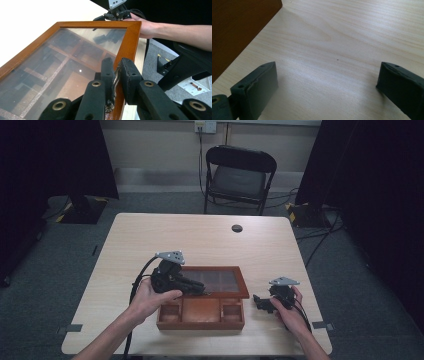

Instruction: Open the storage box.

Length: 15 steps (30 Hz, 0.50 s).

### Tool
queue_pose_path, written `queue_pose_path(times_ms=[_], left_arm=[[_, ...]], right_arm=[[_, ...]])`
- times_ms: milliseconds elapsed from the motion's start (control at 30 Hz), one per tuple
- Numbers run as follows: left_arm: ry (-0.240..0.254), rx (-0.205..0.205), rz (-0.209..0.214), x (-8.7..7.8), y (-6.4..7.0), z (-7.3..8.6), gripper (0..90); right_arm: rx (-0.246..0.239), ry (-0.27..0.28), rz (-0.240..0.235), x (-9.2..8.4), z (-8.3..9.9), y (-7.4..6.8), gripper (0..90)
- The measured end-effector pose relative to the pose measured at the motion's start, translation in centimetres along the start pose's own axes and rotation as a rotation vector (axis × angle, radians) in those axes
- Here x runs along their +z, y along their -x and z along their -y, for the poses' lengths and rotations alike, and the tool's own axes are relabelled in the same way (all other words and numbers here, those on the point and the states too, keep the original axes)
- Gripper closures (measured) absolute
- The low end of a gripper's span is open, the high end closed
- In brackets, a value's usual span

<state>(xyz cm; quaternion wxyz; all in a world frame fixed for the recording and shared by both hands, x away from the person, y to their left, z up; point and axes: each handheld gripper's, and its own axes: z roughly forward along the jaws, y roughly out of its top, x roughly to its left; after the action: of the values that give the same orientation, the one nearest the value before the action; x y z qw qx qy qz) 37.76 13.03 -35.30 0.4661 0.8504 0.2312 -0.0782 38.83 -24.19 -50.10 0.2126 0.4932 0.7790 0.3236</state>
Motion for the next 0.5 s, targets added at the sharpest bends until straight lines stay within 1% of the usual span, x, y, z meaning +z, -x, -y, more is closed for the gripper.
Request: queue_pose_path(times_ms=[200,233,333,500], left_arm=[[-0.003,0.001,0.002,-0.03,-0.06,-0.2,81.1],[-0.011,0.002,0.001,-0.07,-0.07,-0.27,81.0],[-0.008,-0.002,0.006,-0.06,-0.11,-0.34,81.0],[-0.013,0.002,-0.001,-0.21,-0.14,-0.65,81.1]], right_arm=[[0.002,0.001,0.0,0.0,0.0,-0.01,2.3],[0.002,0.001,0.0,0.0,0.0,-0.01,2.3],[0.002,0.0,0.0,0.0,0.0,-0.01,2.3],[0.001,0.0,0.001,0.01,0.0,-0.01,2.3]])
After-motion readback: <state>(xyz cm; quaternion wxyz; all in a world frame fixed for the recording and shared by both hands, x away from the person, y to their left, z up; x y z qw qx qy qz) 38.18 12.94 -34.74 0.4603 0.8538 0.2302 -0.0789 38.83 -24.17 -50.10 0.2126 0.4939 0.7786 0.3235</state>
